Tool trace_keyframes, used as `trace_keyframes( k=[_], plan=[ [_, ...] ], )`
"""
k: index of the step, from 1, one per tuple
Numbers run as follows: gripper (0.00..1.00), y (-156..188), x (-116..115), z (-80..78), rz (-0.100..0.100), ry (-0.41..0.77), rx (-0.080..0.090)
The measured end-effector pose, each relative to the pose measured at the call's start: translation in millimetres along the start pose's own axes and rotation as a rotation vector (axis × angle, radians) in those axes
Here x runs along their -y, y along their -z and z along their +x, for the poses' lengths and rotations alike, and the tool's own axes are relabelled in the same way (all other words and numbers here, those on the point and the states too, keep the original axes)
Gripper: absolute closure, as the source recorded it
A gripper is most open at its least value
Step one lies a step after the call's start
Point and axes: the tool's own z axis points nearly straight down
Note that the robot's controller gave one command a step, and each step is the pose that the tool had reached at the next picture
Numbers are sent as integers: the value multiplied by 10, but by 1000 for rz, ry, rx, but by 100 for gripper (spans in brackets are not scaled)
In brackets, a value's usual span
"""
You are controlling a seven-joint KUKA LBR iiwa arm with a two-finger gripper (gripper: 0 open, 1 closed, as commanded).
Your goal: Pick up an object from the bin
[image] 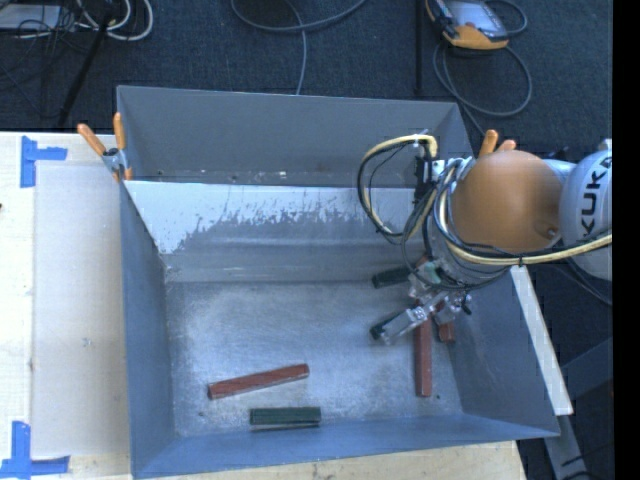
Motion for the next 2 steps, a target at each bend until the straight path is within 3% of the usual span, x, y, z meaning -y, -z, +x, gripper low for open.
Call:
trace_keyframes(
  k=[1, 2],
  plan=[
    [0, -123, -138, -98, 8, 37, -8],
    [100, -121, -142, -84, 7, 34, -9]
  ],
)
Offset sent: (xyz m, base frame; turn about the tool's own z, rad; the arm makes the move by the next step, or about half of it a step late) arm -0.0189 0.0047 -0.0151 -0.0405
